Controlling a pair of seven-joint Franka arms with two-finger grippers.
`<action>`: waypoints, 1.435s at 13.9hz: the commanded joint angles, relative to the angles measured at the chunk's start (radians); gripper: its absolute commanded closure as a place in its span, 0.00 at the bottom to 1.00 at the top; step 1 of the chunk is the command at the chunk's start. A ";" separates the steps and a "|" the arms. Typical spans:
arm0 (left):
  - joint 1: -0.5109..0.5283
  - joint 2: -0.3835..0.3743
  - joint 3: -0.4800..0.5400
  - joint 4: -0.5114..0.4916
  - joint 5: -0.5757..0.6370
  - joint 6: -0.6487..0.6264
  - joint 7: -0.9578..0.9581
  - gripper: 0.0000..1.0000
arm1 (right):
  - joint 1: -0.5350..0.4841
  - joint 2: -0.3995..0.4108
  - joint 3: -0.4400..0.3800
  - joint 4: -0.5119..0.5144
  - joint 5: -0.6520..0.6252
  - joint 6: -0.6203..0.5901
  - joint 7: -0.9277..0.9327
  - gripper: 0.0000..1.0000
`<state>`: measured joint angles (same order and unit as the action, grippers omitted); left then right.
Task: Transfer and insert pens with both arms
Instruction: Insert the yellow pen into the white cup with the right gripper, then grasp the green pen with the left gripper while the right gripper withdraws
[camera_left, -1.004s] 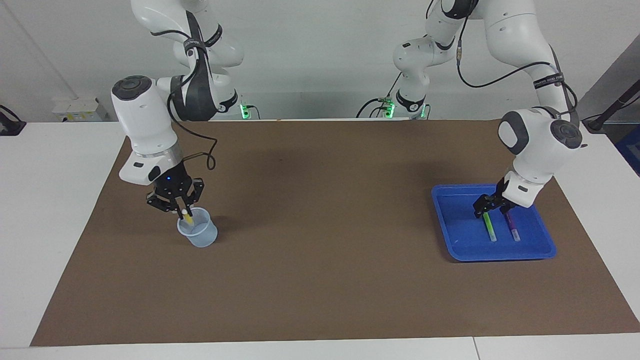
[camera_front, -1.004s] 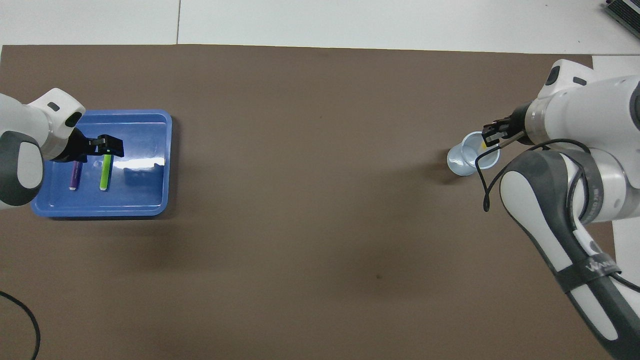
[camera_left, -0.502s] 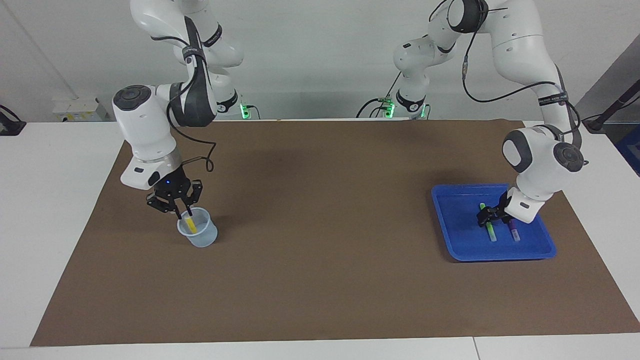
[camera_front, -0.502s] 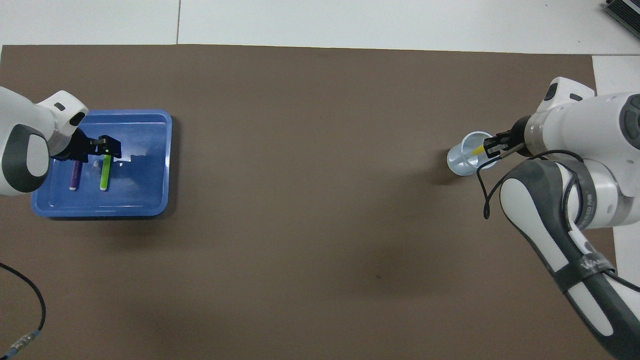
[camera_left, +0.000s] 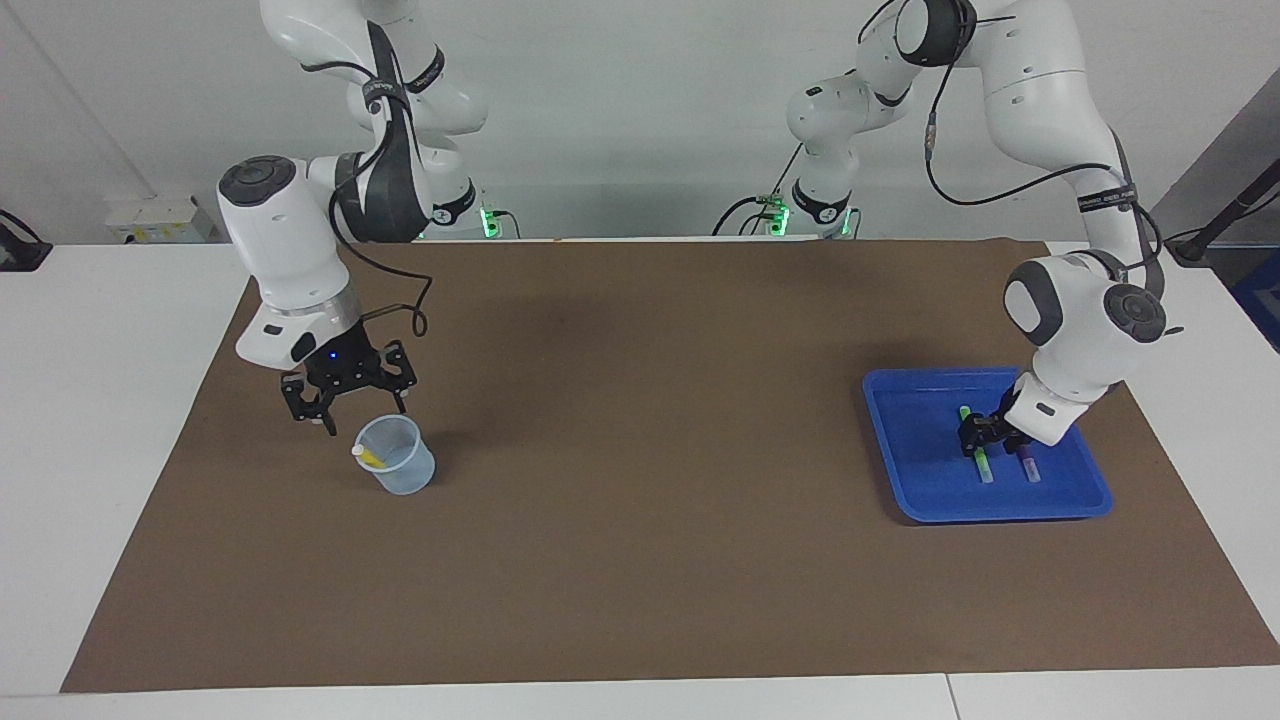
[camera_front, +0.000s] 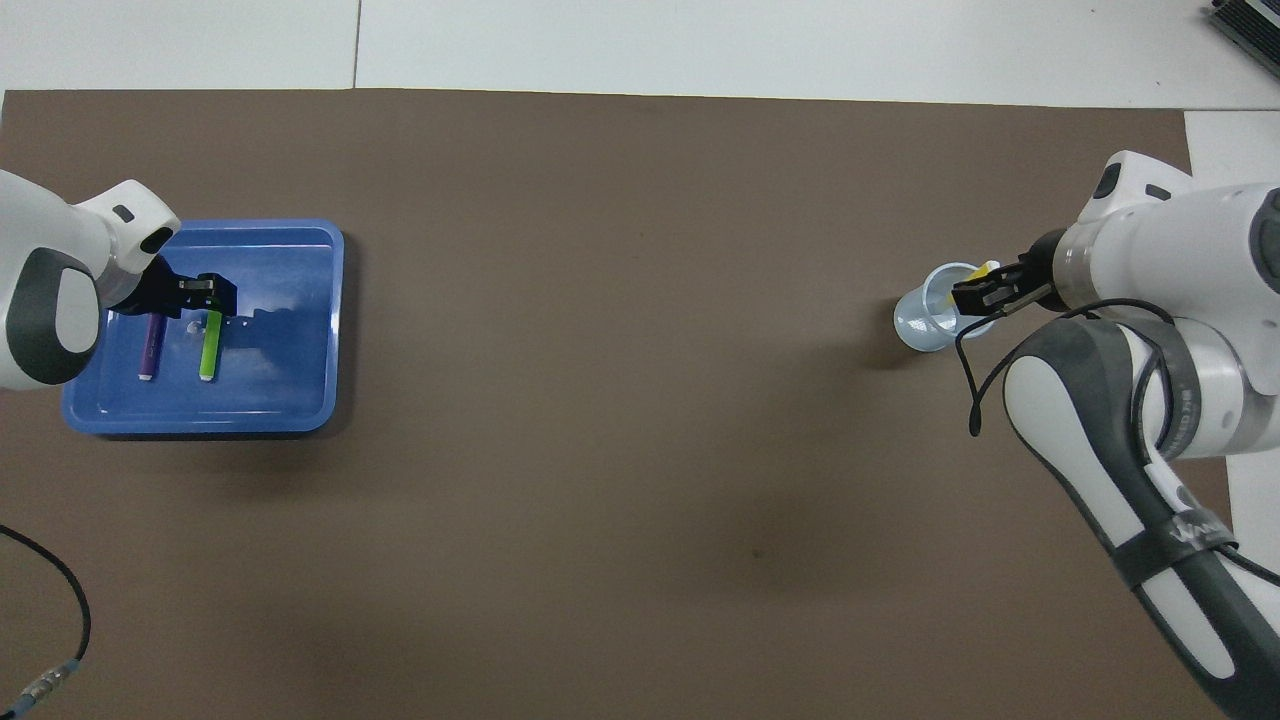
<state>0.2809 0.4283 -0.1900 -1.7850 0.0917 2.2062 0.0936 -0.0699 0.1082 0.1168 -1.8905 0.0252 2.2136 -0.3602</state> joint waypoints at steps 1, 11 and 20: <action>0.009 0.010 -0.006 -0.022 0.011 0.020 0.015 0.29 | -0.005 -0.030 0.012 0.036 0.083 -0.055 0.014 0.00; 0.009 0.003 -0.003 -0.066 0.011 0.055 0.015 0.77 | 0.071 -0.062 0.037 0.097 0.381 -0.152 0.414 0.00; 0.014 0.004 -0.005 -0.002 -0.047 -0.056 0.012 1.00 | 0.148 -0.071 0.043 0.097 0.524 -0.135 0.743 0.00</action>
<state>0.2817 0.4357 -0.1923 -1.8055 0.0683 2.1863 0.0980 0.0703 0.0493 0.1560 -1.7919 0.5004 2.0792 0.3159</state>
